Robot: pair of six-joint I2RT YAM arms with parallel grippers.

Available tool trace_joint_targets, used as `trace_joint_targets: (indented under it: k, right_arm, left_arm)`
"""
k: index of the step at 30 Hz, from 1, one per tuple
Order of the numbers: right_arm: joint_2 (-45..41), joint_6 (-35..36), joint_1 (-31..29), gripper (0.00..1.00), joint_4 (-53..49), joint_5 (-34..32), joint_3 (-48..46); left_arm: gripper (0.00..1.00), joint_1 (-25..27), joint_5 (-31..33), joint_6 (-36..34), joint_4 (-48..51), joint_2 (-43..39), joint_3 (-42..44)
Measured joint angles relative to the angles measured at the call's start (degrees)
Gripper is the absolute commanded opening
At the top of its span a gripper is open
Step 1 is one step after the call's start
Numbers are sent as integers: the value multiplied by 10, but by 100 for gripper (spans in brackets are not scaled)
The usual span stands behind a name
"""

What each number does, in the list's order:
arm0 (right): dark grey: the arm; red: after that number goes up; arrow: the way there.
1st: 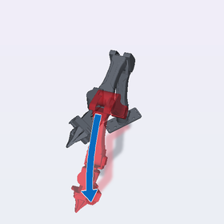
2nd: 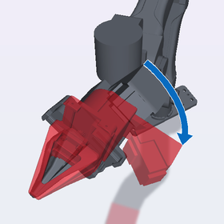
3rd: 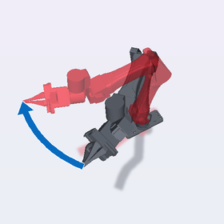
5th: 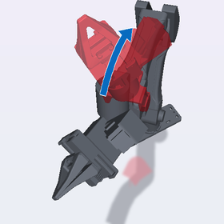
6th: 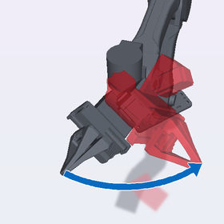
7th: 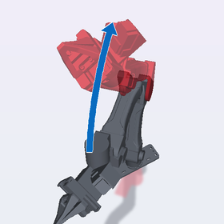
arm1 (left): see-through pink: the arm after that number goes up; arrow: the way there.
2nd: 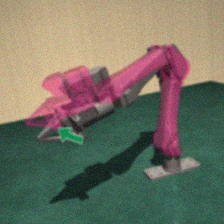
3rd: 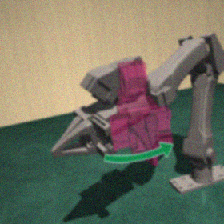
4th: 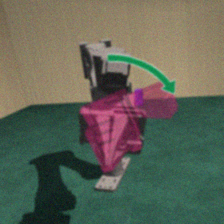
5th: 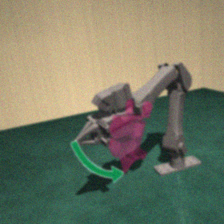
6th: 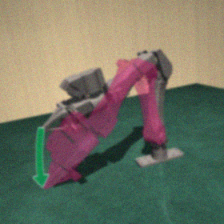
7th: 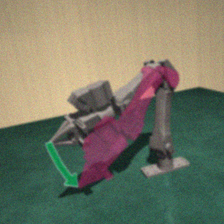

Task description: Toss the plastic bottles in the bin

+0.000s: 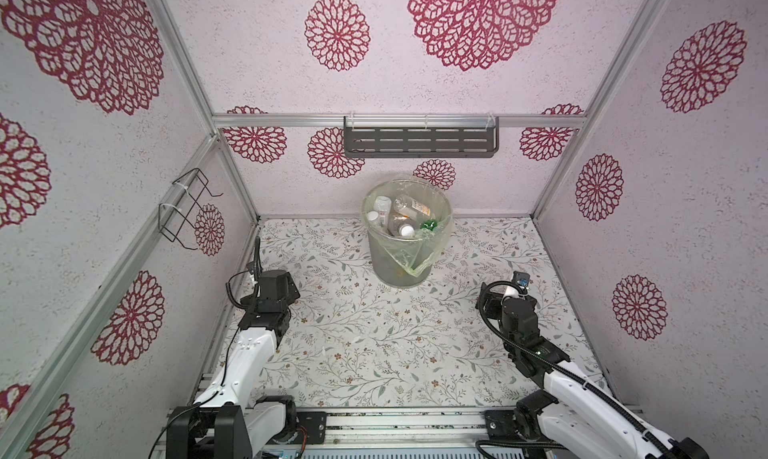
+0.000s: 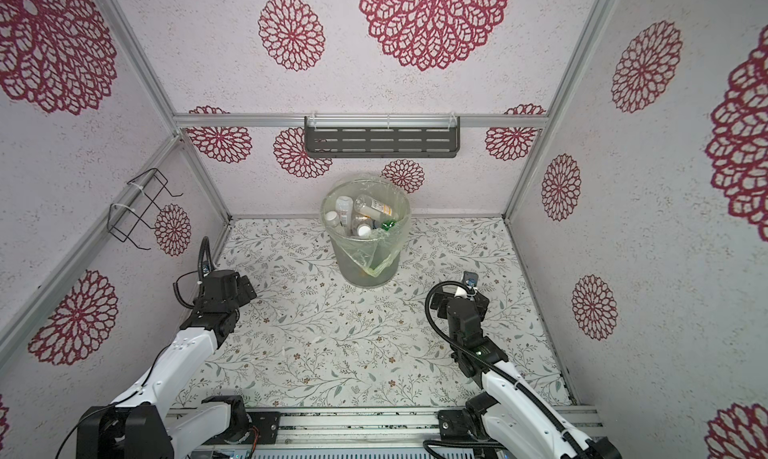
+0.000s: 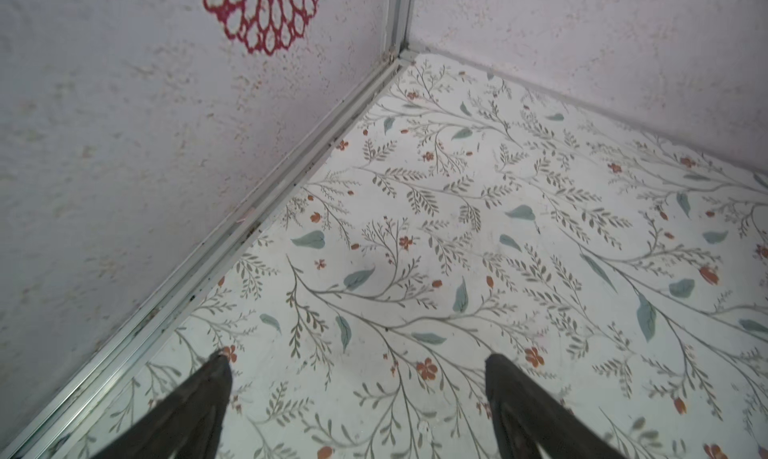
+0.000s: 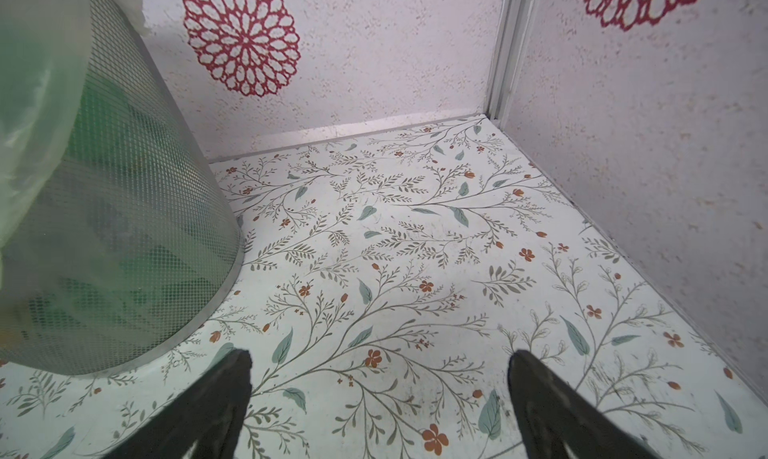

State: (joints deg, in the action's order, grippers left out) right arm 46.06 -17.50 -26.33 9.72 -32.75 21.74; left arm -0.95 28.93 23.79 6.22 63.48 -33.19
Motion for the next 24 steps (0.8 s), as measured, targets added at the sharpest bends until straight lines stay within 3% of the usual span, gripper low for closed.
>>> trace_joint_targets:
  k: [16, 24]
  right_arm:
    - [2, 52, 9, 94, 150, -76, -105]
    - [51, 133, 27, 92, 322, -98, -153]
  left_arm:
    - [97, -31, 7, -46, -326, 123, 95]
    - [97, -34, -27, -96, -471, 167, 106]
